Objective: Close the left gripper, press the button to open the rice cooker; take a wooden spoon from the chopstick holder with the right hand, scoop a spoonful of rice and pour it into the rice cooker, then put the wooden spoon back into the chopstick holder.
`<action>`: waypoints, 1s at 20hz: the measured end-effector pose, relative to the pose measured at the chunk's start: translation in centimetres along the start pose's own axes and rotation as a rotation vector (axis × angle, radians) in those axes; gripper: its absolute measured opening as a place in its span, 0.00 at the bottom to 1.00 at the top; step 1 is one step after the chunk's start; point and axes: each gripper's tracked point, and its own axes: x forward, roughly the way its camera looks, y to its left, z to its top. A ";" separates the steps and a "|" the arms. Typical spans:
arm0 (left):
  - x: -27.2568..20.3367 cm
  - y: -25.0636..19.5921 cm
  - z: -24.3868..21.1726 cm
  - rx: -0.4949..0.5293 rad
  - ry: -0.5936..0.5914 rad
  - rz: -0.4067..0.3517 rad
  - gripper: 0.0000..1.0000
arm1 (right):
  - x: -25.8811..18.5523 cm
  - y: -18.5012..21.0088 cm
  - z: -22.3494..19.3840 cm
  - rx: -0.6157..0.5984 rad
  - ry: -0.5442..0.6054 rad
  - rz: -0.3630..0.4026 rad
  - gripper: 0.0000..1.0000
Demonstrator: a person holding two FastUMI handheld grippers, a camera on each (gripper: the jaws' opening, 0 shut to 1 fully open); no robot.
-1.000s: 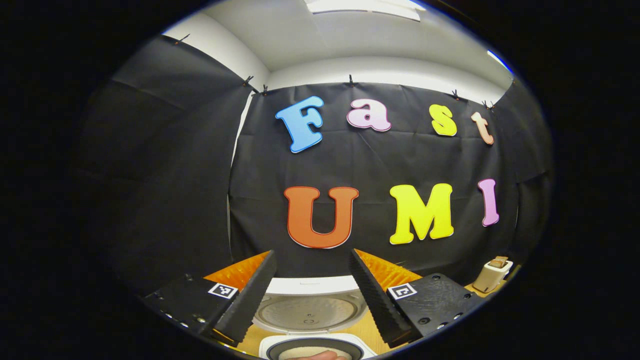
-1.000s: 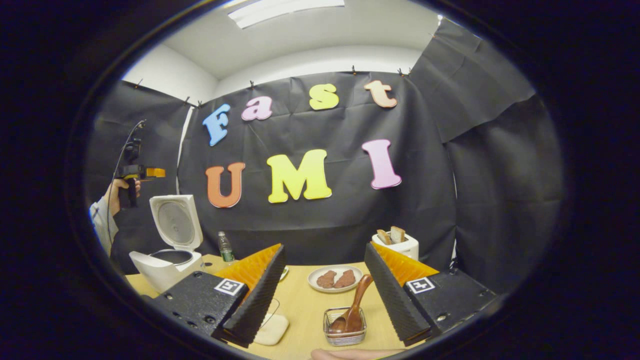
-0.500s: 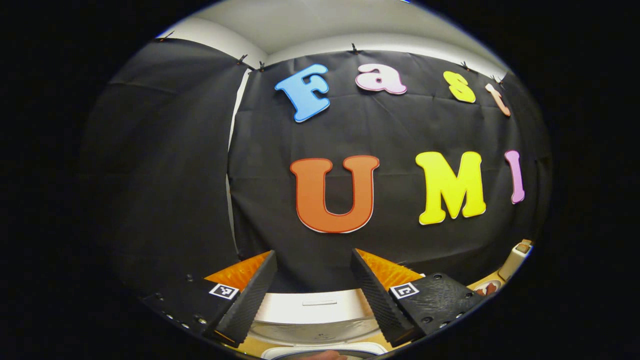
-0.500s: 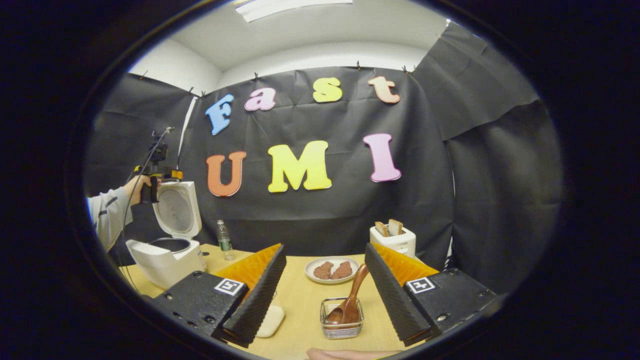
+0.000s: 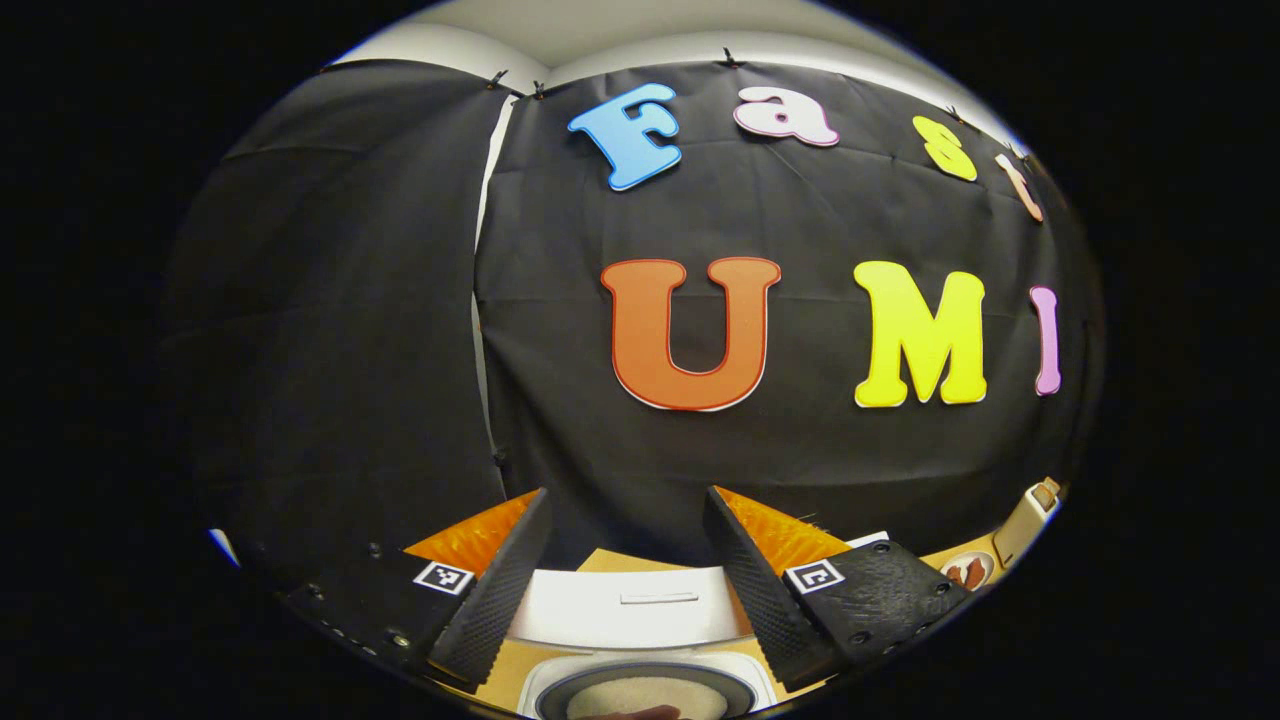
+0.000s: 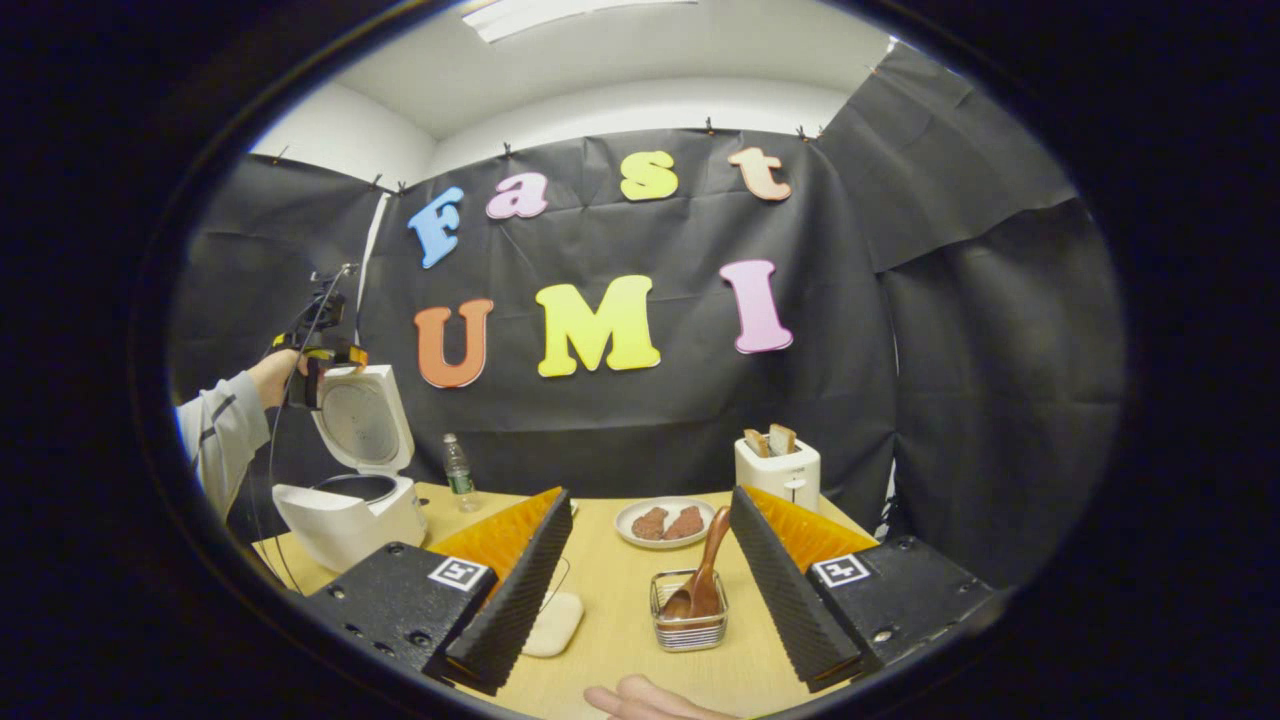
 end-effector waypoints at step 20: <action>-14.0 -1.7 -18.0 -0.020 0.326 -0.040 0.98 | -12.3 2.7 -3.2 0.113 0.074 0.124 0.96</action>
